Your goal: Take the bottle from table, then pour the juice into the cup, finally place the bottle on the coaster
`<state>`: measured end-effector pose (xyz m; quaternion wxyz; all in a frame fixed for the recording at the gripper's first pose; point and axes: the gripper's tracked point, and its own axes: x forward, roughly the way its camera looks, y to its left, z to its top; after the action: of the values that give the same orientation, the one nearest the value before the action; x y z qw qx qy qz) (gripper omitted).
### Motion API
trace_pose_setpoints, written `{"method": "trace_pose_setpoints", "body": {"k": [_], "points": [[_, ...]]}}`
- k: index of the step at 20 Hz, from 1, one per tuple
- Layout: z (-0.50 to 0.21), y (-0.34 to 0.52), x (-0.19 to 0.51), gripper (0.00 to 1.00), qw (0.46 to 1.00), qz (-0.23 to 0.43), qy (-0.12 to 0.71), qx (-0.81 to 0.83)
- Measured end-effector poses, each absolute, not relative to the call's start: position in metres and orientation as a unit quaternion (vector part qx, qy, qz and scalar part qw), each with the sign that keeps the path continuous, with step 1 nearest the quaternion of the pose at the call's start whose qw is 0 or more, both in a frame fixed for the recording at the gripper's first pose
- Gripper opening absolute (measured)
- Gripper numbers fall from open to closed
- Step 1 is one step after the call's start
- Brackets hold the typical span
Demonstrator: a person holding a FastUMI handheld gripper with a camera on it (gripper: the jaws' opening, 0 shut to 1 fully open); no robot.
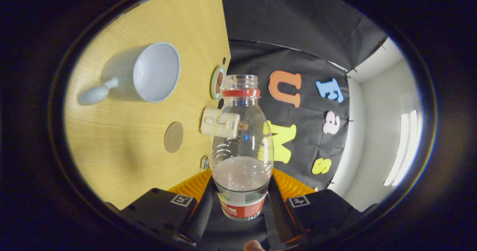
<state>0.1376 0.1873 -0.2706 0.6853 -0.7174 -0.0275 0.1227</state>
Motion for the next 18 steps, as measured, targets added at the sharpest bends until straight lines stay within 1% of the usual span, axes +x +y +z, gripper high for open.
{"method": "trace_pose_setpoints", "body": {"k": [5, 7, 12, 18], "points": [[-0.282, 0.181, 0.125, 0.78, 0.786, 0.163, 0.044, -0.594], [-0.280, 0.185, 0.118, 0.78, 0.818, 0.176, 0.058, -0.545], [-0.269, 0.183, 0.103, 0.78, 0.876, 0.176, 0.066, -0.445], [-0.244, 0.163, 0.091, 0.78, 0.941, 0.177, 0.094, -0.274]]}}
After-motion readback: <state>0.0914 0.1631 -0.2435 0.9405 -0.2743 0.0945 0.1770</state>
